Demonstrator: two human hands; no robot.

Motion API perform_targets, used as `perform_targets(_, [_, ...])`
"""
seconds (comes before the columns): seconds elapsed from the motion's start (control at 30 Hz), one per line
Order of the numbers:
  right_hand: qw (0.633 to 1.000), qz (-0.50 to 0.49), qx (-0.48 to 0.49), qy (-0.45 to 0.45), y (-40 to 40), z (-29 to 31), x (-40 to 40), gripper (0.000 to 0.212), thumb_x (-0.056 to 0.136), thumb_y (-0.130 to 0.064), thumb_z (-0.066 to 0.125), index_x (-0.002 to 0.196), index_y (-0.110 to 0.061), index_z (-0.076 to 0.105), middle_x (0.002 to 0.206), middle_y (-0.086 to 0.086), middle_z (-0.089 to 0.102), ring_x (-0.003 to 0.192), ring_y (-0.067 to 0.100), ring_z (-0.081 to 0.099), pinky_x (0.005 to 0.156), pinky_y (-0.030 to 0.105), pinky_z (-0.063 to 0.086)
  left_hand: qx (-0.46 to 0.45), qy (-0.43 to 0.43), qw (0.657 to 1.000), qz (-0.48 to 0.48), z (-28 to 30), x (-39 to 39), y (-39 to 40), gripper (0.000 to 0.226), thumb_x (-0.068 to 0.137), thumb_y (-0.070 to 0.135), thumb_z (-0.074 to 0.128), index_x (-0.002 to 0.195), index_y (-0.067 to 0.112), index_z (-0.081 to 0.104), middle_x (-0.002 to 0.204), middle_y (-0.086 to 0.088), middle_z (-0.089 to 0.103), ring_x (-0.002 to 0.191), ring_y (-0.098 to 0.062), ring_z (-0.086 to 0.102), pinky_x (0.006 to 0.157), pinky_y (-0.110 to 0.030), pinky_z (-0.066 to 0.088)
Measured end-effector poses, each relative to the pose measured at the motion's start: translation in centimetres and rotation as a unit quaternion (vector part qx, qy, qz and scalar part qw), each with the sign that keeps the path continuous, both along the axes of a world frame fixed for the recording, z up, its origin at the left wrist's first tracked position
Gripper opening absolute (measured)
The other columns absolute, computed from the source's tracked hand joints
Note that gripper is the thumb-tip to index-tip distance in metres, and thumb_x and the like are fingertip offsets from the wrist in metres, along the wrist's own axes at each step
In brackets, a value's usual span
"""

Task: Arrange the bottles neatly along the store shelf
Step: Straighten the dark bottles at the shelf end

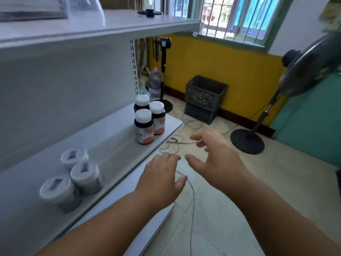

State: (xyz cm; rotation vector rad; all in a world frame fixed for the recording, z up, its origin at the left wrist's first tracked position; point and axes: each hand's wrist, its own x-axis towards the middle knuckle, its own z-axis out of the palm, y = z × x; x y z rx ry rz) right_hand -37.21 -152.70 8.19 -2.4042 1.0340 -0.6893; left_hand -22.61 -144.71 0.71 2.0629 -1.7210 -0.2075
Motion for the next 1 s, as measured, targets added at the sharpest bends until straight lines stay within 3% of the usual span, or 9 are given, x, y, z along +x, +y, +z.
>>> perform_targets(0.13, [0.998,0.056,-0.008,-0.009,-6.3,-0.5,2.6,0.040,0.081,-0.040,0.071,0.117,-0.037,0.054,0.108,-0.028,0.046,0.100,-0.005,0.050,0.079,0.008,0.041,-0.019,-0.006,0.997,0.071,0.4,1.9,-3.6,0.057,0.093,0.054,0.051,0.143,0.030,0.039,0.142,0.011,0.043,0.131,-0.011,0.034,0.110,-0.031,0.032])
perform_targets(0.27, [0.987,0.159,-0.008,-0.034,-11.1,-1.3,6.5,0.036,0.079,-0.035,0.073,0.111,-0.038,0.056,0.103,-0.025,0.049,0.098,-0.004,0.052,0.079,0.014,0.044,-0.065,-0.015,0.982,0.178,1.0,2.6,-5.2,0.053,0.090,0.052,0.058,0.137,0.031,0.047,0.135,0.009,0.051,0.123,-0.012,0.043,0.102,-0.028,0.035])
perform_targets(0.4, [0.961,0.273,-0.012,-0.050,-15.0,-0.5,9.5,0.032,0.080,-0.032,0.072,0.109,-0.031,0.058,0.106,-0.020,0.051,0.096,-0.001,0.051,0.080,0.019,0.046,-0.085,-0.032,0.954,0.286,1.4,1.6,-6.3,0.043,0.087,0.051,0.053,0.124,0.030,0.053,0.117,0.009,0.058,0.104,-0.014,0.052,0.088,-0.026,0.041])
perform_targets(0.6, [0.936,0.348,-0.032,-0.037,-19.3,1.4,13.5,0.032,0.082,-0.039,0.068,0.111,-0.031,0.057,0.108,-0.016,0.049,0.093,0.009,0.054,0.077,0.027,0.044,-0.077,-0.052,0.901,0.423,1.4,-0.1,-7.0,0.051,0.085,0.056,0.049,0.121,0.022,0.058,0.114,0.004,0.060,0.102,-0.015,0.052,0.087,-0.025,0.037])
perform_targets(0.8, [0.926,0.372,-0.052,0.037,-20.8,1.4,19.1,0.035,0.083,-0.042,0.063,0.114,-0.028,0.055,0.121,-0.004,0.050,0.108,0.019,0.053,0.085,0.034,0.046,-0.052,-0.089,0.881,0.461,3.0,1.9,-7.8,0.056,0.078,0.046,0.074,0.123,0.018,0.056,0.115,-0.002,0.061,0.099,-0.022,0.056,0.082,-0.029,0.041])
perform_targets(1.0, [0.934,0.320,-0.080,0.136,-20.2,1.0,22.9,0.038,0.083,-0.042,0.061,0.116,-0.023,0.055,0.120,0.004,0.050,0.104,0.024,0.051,0.084,0.039,0.051,-0.025,-0.053,0.890,0.451,2.5,3.2,-7.3,0.068,0.085,0.059,0.061,0.141,0.025,0.042,0.137,0.005,0.049,0.121,-0.016,0.047,0.097,-0.026,0.034])
